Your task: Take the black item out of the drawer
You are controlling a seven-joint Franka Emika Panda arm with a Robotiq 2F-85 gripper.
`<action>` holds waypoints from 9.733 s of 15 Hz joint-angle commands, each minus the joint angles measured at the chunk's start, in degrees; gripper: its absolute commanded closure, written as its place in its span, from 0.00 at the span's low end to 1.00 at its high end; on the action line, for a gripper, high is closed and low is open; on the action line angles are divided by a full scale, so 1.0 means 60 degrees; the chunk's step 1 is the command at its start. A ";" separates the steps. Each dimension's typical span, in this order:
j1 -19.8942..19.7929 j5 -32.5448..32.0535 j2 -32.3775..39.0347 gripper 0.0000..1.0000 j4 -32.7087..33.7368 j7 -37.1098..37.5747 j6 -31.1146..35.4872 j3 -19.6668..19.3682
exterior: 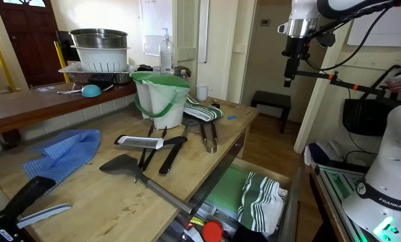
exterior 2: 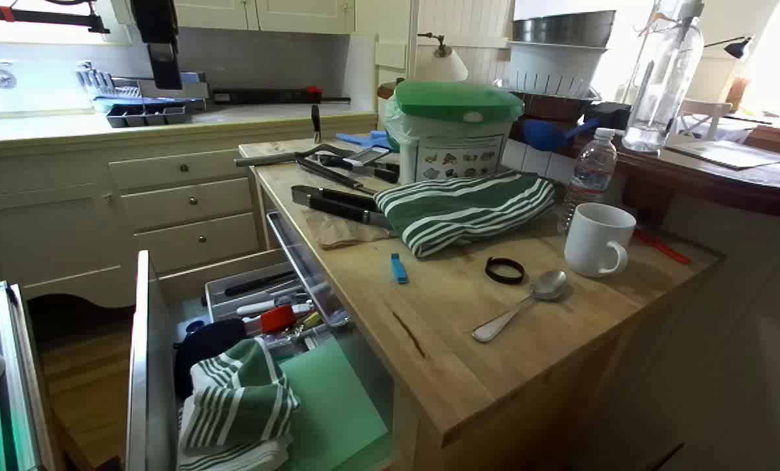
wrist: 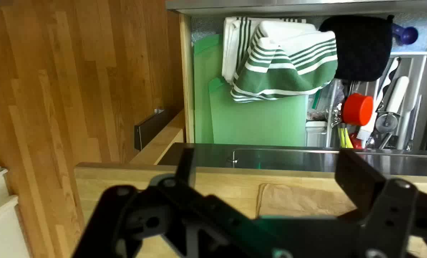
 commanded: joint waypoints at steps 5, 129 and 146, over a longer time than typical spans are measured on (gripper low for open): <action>0.0131 -0.0055 -0.0002 0.00 0.0029 0.0052 -0.0041 -0.0100; -0.2588 -0.1260 1.1522 0.44 -0.1082 -0.3697 1.1675 -0.0165; -0.1309 -0.0516 1.2092 0.00 -0.2822 -0.2921 1.4967 -0.0951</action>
